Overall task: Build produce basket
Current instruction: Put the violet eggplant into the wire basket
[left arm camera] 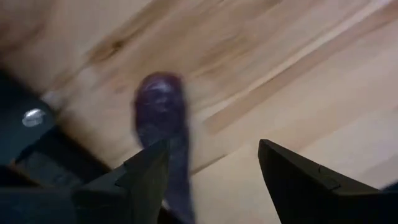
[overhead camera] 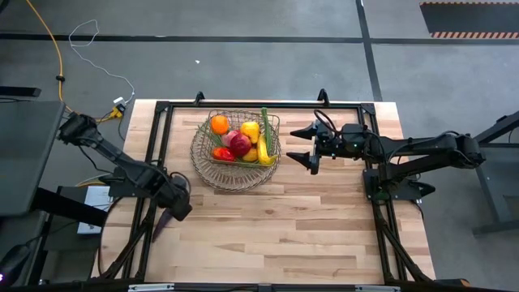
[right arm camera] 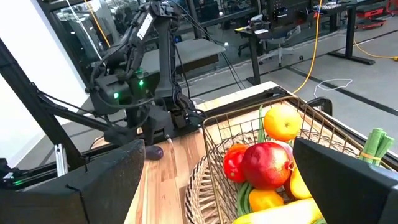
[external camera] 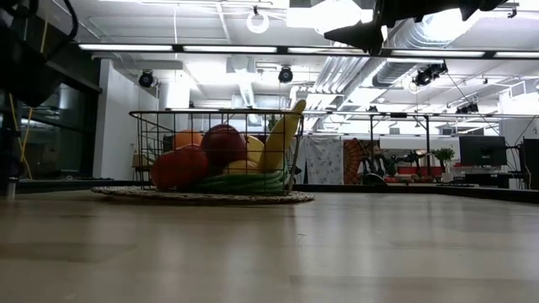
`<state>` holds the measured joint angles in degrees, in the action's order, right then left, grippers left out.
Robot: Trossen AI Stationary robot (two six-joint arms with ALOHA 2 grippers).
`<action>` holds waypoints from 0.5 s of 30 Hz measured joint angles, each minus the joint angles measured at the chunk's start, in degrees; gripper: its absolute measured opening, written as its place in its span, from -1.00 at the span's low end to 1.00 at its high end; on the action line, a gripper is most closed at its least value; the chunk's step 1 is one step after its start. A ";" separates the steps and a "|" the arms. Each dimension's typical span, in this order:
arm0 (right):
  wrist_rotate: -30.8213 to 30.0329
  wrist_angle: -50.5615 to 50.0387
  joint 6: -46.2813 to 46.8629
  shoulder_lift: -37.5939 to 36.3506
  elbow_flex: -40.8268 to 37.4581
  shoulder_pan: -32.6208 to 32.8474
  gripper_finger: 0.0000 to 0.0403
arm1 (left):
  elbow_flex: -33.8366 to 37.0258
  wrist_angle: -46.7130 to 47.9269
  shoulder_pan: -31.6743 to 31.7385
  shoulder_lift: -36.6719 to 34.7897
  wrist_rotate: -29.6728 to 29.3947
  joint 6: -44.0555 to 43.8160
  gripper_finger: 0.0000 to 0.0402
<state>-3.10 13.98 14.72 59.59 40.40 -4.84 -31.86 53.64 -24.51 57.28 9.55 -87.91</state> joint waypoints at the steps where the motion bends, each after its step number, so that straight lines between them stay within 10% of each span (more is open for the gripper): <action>1: -0.01 0.03 0.00 -0.01 0.00 -0.01 0.98 | 0.00 0.77 -0.44 0.33 0.08 -0.59 0.17; 15: -0.10 -0.50 0.81 0.00 0.00 -0.01 0.98 | 0.00 1.84 -6.39 11.72 -1.67 -4.58 0.17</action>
<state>-3.20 13.48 15.53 59.59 40.40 -4.85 -31.86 55.48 -30.90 69.00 7.88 -92.49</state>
